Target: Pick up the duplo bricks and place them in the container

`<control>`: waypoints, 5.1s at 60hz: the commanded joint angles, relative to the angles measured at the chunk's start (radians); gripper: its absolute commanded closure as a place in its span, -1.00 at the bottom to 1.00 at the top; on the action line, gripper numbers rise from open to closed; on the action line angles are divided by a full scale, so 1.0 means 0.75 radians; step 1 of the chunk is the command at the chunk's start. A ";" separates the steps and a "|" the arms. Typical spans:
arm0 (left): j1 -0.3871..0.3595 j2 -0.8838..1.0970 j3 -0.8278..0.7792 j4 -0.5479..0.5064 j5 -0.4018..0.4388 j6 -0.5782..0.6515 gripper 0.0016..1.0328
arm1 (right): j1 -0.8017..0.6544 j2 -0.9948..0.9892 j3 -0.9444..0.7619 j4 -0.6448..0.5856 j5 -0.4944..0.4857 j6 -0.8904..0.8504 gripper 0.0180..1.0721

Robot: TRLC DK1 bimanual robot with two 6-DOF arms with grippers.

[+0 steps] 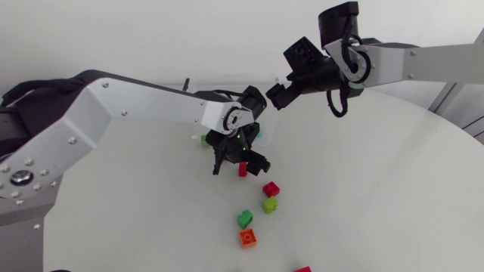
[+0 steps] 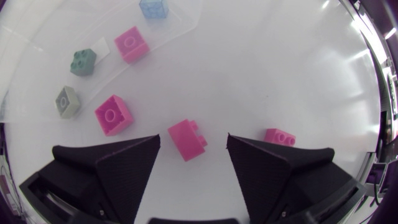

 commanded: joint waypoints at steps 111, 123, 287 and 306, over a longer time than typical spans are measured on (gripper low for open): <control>0.389 -0.085 0.391 0.274 0.087 0.313 -0.06 | 0.311 0.121 -0.472 -0.227 0.240 0.297 -0.72; 0.399 -0.066 0.415 0.235 0.087 0.334 -0.87 | 0.299 0.136 -0.476 -0.247 0.234 0.289 0.15; -0.196 -0.259 -0.458 0.023 0.222 0.379 -0.49 | 0.094 -0.727 -0.897 -0.161 0.054 0.232 -0.91; -0.196 -0.212 -0.464 0.002 0.216 0.370 0.49 | 0.184 -0.711 -0.916 -0.239 0.044 0.221 -0.91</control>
